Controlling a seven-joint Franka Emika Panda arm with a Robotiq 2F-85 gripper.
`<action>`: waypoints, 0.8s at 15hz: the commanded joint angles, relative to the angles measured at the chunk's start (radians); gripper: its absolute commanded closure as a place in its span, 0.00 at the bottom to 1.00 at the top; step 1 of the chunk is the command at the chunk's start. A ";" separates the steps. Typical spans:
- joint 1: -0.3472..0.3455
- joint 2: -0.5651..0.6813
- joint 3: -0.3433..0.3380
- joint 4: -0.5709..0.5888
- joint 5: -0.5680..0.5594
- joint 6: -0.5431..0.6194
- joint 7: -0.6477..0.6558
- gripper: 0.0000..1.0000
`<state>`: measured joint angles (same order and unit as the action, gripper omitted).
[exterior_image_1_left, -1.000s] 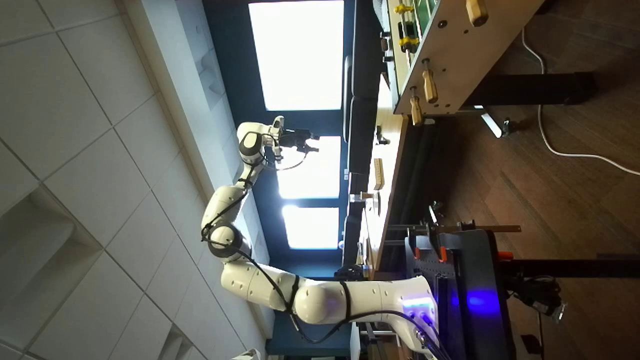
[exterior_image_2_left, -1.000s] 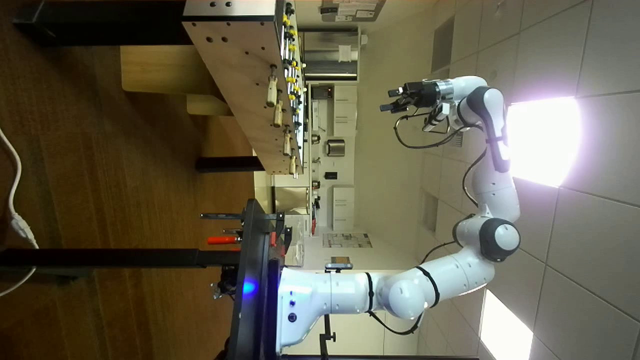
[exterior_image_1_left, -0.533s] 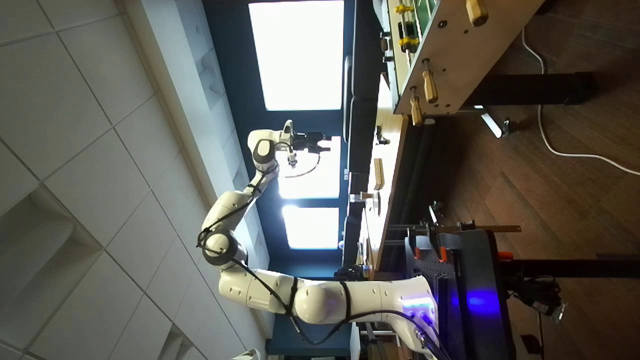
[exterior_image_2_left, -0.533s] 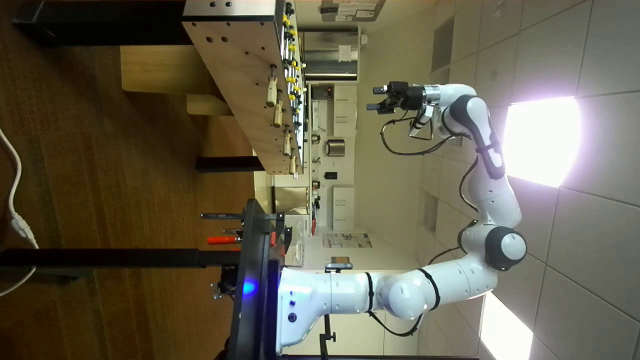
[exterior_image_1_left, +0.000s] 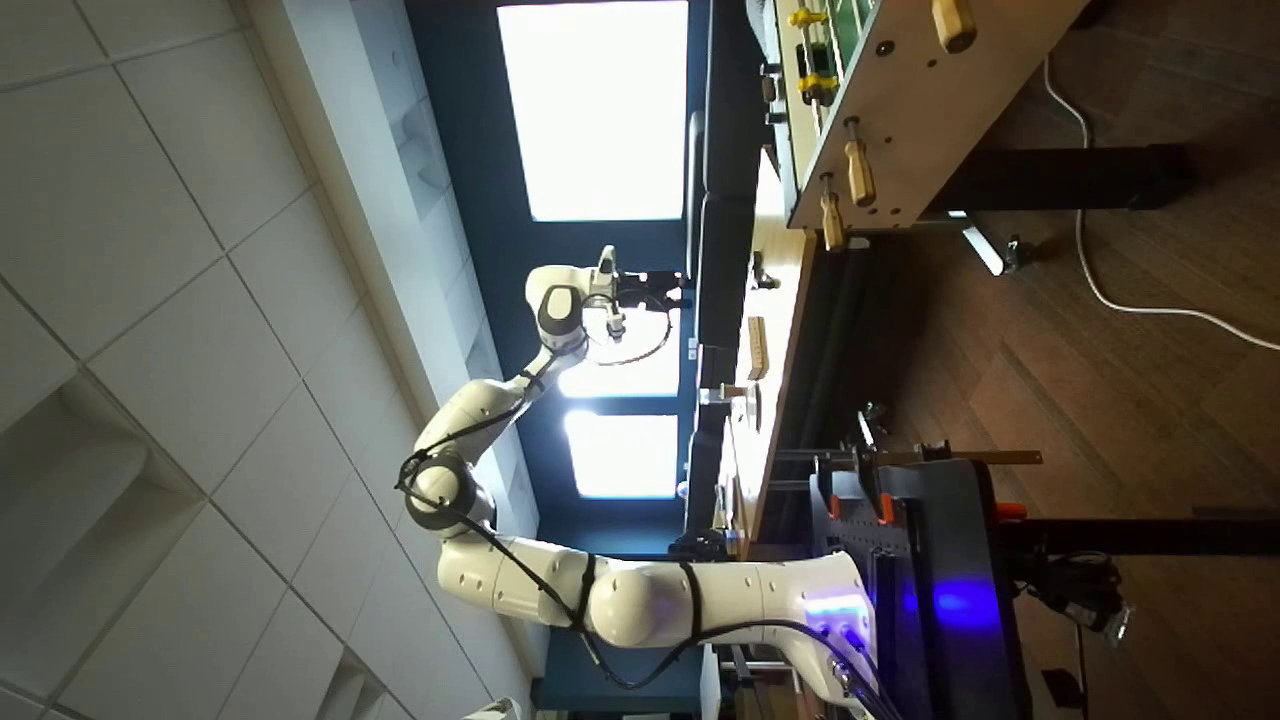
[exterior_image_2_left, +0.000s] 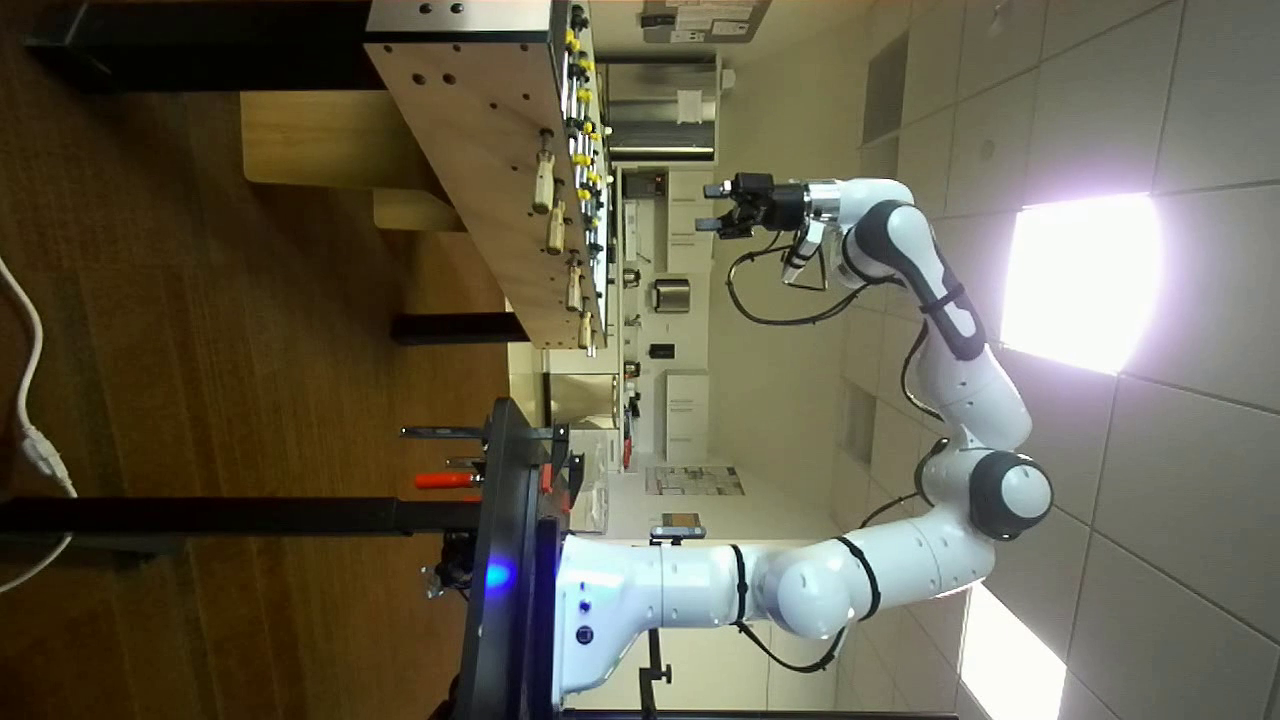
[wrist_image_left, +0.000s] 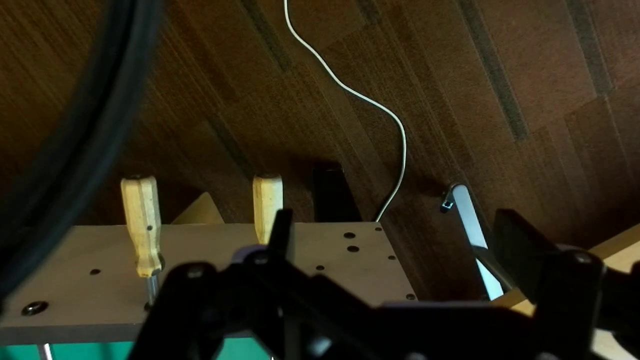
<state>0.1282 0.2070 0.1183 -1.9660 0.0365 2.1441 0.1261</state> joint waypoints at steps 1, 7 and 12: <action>0.004 -0.007 -0.009 0.000 -0.012 0.027 0.013 0.00; -0.003 0.081 -0.023 0.044 -0.008 0.017 0.003 0.00; 0.000 0.159 -0.035 0.091 -0.018 0.017 -0.003 0.00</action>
<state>0.1248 0.3430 0.0912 -1.9300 0.0336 2.1665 0.1241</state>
